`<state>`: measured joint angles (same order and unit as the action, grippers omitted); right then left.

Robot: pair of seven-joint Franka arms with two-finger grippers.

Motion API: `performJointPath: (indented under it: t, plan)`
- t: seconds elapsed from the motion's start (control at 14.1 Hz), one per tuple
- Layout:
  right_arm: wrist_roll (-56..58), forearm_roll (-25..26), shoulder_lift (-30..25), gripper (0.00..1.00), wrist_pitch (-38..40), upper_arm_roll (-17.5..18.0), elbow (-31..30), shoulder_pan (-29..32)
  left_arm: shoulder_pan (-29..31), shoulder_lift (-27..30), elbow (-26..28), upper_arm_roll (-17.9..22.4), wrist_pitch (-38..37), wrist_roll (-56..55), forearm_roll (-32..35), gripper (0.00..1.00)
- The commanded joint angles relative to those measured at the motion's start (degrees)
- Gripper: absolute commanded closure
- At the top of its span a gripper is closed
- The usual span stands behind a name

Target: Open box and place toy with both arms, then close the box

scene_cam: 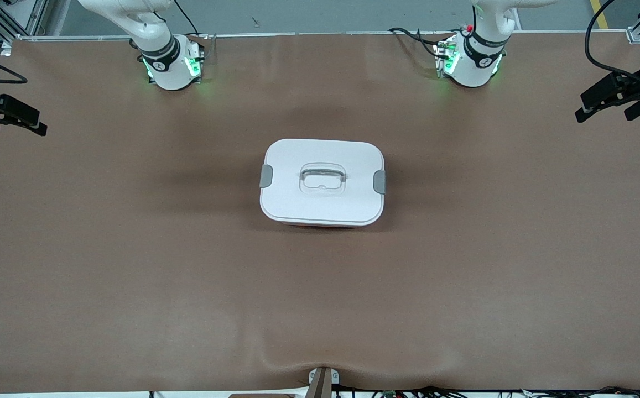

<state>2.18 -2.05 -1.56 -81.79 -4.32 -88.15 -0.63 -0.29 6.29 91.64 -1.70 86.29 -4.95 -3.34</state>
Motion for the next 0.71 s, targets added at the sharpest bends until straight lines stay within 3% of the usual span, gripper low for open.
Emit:
performJointPath:
  t: [0.0,0.64]
  plan:
    - [-0.33,0.20,-0.90,0.00,0.31,0.54,-0.62,0.45,-0.85,-0.14,-0.94,0.12,-0.07,1.35,2.20,0.00]
    - [-0.24,0.20,-0.90,0.00,0.23,0.54,-0.71,0.63,-1.20,-0.22,-0.76,-0.05,-0.16,0.30,2.20,0.00]
